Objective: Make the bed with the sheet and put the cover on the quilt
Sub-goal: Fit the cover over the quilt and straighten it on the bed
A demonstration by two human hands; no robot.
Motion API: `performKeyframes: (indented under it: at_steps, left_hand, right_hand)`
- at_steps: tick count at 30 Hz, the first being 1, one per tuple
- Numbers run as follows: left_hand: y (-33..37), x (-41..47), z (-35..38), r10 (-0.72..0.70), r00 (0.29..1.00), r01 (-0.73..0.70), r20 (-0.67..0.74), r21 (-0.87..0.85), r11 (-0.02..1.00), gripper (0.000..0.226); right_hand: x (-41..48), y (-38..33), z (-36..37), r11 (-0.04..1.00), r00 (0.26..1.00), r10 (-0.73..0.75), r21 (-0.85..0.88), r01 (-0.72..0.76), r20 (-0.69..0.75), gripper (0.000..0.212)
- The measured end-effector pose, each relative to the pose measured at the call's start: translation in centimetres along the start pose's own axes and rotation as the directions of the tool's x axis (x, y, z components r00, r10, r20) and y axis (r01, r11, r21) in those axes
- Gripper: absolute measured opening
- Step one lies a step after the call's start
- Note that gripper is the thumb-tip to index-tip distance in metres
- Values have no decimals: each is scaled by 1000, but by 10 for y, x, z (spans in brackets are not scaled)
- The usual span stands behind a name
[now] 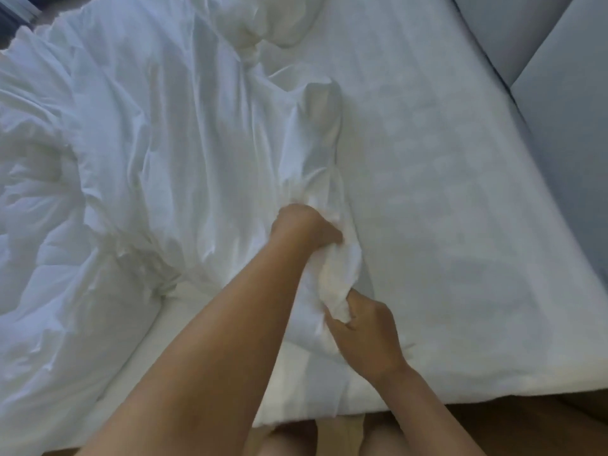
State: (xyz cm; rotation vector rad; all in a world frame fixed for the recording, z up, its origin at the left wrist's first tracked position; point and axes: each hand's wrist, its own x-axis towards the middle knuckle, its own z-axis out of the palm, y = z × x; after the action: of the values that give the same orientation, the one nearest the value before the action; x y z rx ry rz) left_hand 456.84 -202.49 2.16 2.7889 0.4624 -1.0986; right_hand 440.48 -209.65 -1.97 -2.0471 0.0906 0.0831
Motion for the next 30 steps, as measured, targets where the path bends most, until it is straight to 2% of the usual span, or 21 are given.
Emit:
performKeyframes:
  at_steps: [1,3,5,7,8,9,11,12,13,14,15,16,17,18,19,21,23,24,27,29,30]
  left_hand:
    - [-2,6,7,2,1000,-1,-4,54,999,63]
    - [-10,16,14,9,999,-10,-34,-11,1000,40]
    - [-15,13,5,33,994,-63,-101,-311,948,26]
    - [-1,-10,-19,93,963,-238,-252,-639,731,10]
    - [14,-27,-35,137,933,-342,-332,-709,616,3]
    - [31,-45,-45,197,894,-442,-402,-727,526,12]
    - [59,-84,-46,360,815,-579,-454,-666,471,26]
    - [65,-94,-34,459,782,-620,-422,-598,507,22]
    - [64,-100,-14,553,764,-640,-333,-504,580,12]
    - [57,-100,9,610,769,-628,-189,-398,668,4]
    - [45,-96,33,612,790,-589,-26,-305,748,9]
    - [30,-93,55,557,822,-525,119,-223,822,14]
    - [16,-89,73,483,852,-459,203,-154,875,19]
    - [3,-86,86,431,867,-421,250,-96,902,21]
    - [-7,-83,94,402,876,-405,267,-46,913,22]
    - [-15,-82,99,365,890,-382,274,12,924,22]
    - [-14,-80,97,333,896,-352,293,13,936,19]
    - [-13,-79,95,333,888,-356,316,16,934,16]
    - [-6,-75,78,310,862,-372,401,85,924,29]
    - [-4,-68,60,258,851,-330,458,85,940,44]
    - [-1,-64,47,261,866,-296,426,17,955,45]
  right_hand:
    - [-1,1,2,1000,1000,-18,-26,18,25,49]
    - [2,6,2,999,1000,-11,-40,11,3,42]
    - [8,7,-7,994,993,95,52,-91,-75,36]
    - [16,-8,-39,967,977,161,223,-127,-142,24]
    - [18,-17,-60,941,967,172,323,-104,-190,25]
    - [15,-24,-82,913,952,175,402,-61,-252,29]
    - [0,-27,-115,879,903,224,476,-25,-367,29]
    - [-11,-18,-123,868,876,292,491,-73,-385,26]
    - [-21,-7,-125,847,853,385,502,-174,-353,28]
    - [-34,11,-121,806,835,489,497,-322,-252,28]
    - [-46,30,-114,759,827,558,443,-477,-67,24]
    - [-58,45,-105,718,787,586,326,-615,195,23]
    - [-67,56,-96,679,688,569,214,-702,450,30]
    - [-68,65,-87,652,605,534,169,-739,590,35]
    - [-61,68,-82,622,599,504,220,-752,622,37]
    - [-31,64,-75,505,664,539,432,-748,519,42]
    - [18,57,-64,456,692,595,538,-709,409,29]
    - [43,47,-61,478,700,581,523,-706,415,24]
    - [104,26,-48,528,672,573,416,-741,470,42]
    - [122,16,-45,529,631,586,350,-773,508,32]
    - [126,14,-45,536,631,594,339,-773,500,25]
